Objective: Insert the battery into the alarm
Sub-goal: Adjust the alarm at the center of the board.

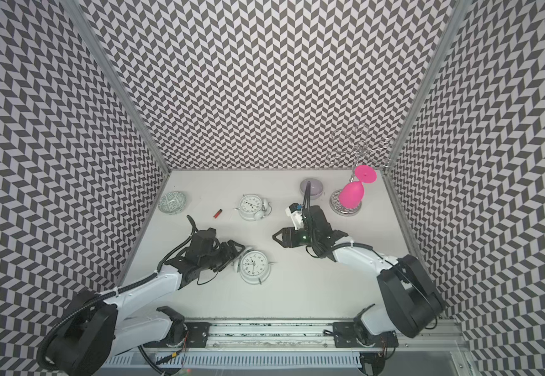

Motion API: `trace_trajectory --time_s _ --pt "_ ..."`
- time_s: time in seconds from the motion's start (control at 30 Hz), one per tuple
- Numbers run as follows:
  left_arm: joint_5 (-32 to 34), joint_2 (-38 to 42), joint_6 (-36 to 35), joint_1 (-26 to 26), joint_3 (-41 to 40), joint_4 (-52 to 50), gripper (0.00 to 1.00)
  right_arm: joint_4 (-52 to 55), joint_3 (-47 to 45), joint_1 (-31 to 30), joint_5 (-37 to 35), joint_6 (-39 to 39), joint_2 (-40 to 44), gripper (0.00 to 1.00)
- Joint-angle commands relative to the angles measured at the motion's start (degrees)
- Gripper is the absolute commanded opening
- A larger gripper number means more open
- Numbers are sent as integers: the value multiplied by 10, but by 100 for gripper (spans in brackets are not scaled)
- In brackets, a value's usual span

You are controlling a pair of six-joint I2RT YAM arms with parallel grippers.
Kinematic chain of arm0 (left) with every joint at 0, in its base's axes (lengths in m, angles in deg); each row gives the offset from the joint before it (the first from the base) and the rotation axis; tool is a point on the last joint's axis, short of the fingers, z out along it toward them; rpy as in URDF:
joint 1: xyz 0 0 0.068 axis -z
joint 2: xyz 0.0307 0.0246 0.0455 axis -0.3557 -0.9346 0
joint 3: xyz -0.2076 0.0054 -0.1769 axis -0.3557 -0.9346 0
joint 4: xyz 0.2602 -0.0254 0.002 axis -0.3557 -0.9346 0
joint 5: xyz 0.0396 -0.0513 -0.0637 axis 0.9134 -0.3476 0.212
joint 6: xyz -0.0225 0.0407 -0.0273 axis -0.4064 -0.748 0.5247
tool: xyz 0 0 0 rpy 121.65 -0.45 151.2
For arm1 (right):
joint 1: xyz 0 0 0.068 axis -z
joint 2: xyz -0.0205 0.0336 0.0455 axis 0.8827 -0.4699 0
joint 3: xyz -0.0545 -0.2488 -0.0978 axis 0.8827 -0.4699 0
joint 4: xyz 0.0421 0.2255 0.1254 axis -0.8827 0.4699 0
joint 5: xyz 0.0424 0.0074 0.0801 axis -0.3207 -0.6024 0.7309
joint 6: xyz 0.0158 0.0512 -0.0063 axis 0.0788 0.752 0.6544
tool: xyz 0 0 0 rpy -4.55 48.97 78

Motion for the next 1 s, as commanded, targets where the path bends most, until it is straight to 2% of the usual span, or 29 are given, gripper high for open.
trace_trajectory --time_s 0.0,0.07,0.13,0.23,0.27,0.33,0.5,0.57,0.77,0.97 --pt "-21 -13 -15 7 14 64 77 -24 -9 -3 -6 -3 17 57" --pt "-36 -33 -24 10 27 72 75 -22 -9 -4 -7 -3 18 57" --pt "-26 -49 -65 12 55 30 74 -20 -9 -3 -12 -4 22 57" --pt "10 -58 -166 6 74 -25 74 -23 -14 0 -15 -4 31 56" --pt "26 -61 -202 -1 82 -52 72 -23 -16 1 -15 -5 31 56" --pt "52 -70 -257 -12 101 -95 61 -22 -16 1 -15 -6 33 55" --pt "12 -106 -366 -9 144 -117 53 -22 -17 2 -17 -9 37 55" --pt "3 -118 -390 -3 152 -105 46 -17 -15 3 -18 -11 37 55" --pt "13 -180 -416 0 196 -129 45 -13 -17 7 -20 -17 43 55" --pt "21 -195 -432 5 198 -146 43 -15 -24 19 -17 -19 46 55"
